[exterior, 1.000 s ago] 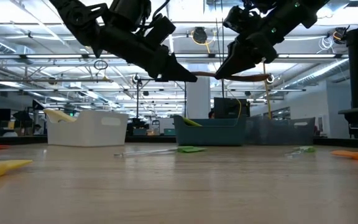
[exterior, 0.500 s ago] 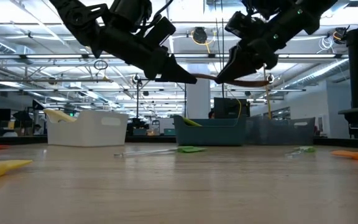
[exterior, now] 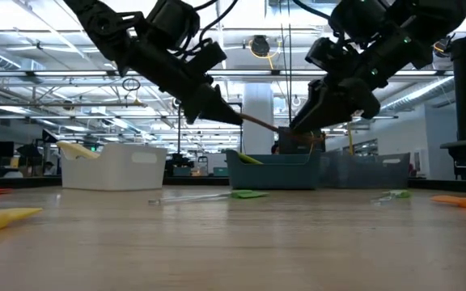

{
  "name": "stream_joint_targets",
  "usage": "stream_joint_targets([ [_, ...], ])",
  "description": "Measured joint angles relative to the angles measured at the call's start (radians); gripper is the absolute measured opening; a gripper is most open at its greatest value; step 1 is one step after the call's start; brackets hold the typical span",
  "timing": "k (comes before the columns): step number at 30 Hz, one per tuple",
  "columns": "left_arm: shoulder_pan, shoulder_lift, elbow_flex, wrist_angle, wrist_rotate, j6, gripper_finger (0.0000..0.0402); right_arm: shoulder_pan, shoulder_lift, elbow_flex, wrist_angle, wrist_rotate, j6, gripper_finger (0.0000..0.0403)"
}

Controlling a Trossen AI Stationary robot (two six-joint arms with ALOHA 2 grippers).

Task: Pick & Place Kitchen Items
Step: Put the brown serving spoon into the blue bin

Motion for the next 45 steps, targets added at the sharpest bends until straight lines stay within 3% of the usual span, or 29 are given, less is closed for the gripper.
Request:
stream_joint_targets([
  [3,0.008,0.0,0.007,-0.023,-0.067,0.041,0.0031,0.005,-0.001,-0.015,0.005,0.012,0.0,0.0178],
  [8,0.074,0.0,0.099,-0.112,-0.092,0.092,0.0031,0.016,-0.001,-0.065,0.12,0.002,0.106,0.0174],
  [14,0.197,0.0,0.297,-0.468,0.056,0.116,0.0033,0.051,-0.001,-0.176,0.336,-0.029,0.207,0.0173],
  [17,0.238,0.0,0.36,-0.523,0.104,0.114,0.0033,0.069,-0.001,-0.234,0.429,-0.023,0.238,0.0172],
  [23,0.271,0.007,0.373,-0.52,0.189,0.098,0.0034,0.083,-0.001,-0.315,0.592,-0.023,0.263,0.0169],
  [28,0.269,0.075,0.374,-0.476,0.198,0.096,0.0034,0.083,-0.001,-0.322,0.603,-0.023,0.263,0.0169],
  [34,0.278,0.187,0.373,-0.394,0.127,0.102,0.0035,0.083,-0.001,-0.322,0.603,-0.023,0.306,0.0169],
  [45,0.309,0.274,0.375,-0.31,0.13,0.181,0.005,0.083,-0.001,-0.322,0.595,-0.023,0.308,0.0169],
])
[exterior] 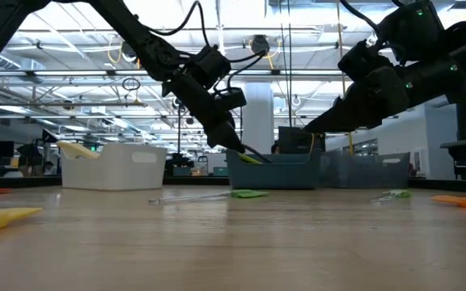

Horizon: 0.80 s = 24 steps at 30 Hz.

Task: Pick & Place Kitchen Items
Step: Put the brown serving spoon into the blue bin, then put the right green spatula into the black bin

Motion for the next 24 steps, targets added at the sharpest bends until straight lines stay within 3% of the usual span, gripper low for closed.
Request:
stream_joint_targets([
  [12,-0.002,-0.003,0.0,0.019,-0.158,-0.007,0.015,0.0,0.0,0.0,-0.001,-0.003,-0.019,0.0169],
  [19,-0.017,-0.077,-0.001,0.015,-0.011,-0.139,0.016,0.0,0.0,0.001,-0.056,-0.107,-0.07,0.0169],
  [24,-0.05,-0.176,-0.001,-0.011,0.003,-0.176,0.0147,0.001,0.0,0.001,-0.075,-0.157,-0.114,0.0169],
])
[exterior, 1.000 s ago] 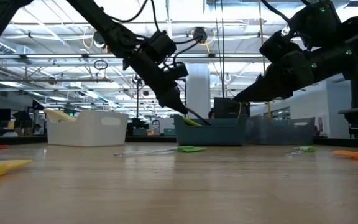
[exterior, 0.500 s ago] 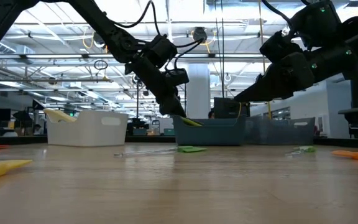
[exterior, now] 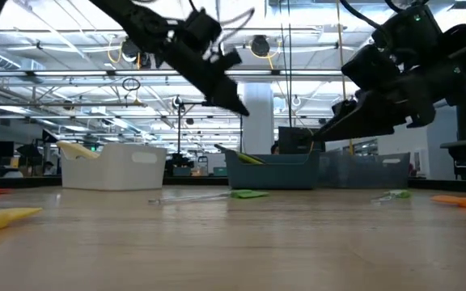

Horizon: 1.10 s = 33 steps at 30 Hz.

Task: Pick & Place Kitchen Items
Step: Put the right green spatula into the black bin

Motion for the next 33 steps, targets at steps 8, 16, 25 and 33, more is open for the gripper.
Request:
stream_joint_targets([
  [8,-0.1,-0.178,0.0,-0.186,-0.082,-0.038,0.0123,0.0,0.0,0.098,0.057,-0.076,-0.071,0.0169],
  [16,-0.218,-0.366,0.0,-0.47,-0.224,-0.264,0.0106,0.053,0.0,0.393,-0.456,0.016,-0.232,0.0169],
  [25,-0.381,-0.449,-0.014,-0.689,-0.23,-0.543,0.0101,0.117,0.0,0.455,-0.92,0.031,-0.182,0.0169],
  [33,-0.534,-0.449,-0.099,-0.654,-0.449,-0.695,0.0097,0.116,0.0,0.359,-1.063,0.051,-0.137,0.0169],
])
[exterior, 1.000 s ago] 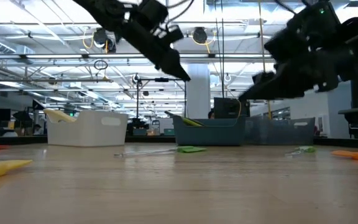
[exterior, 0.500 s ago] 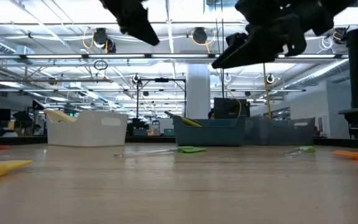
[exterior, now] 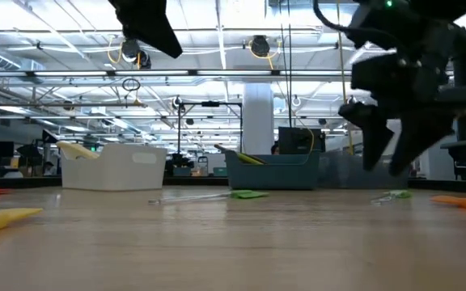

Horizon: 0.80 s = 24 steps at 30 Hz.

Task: Pick & Place Kitchen Items
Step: Put the right green spatula into the black bin

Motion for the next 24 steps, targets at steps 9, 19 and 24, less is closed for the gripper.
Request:
stream_joint_targets([
  [9,-0.067,0.0,-0.038,0.001,-0.03,-0.09,0.0097,-0.006,-0.002,-0.148,0.157,0.002,-0.007,0.0169],
  [19,-0.065,0.0,-0.038,0.011,-0.031,-0.091,0.0097,-0.086,-0.003,-0.234,0.207,-0.152,0.022,0.0169],
  [24,-0.065,0.0,-0.039,0.011,-0.031,-0.082,0.0097,-0.105,-0.002,-0.264,0.199,-0.158,0.005,0.0159],
])
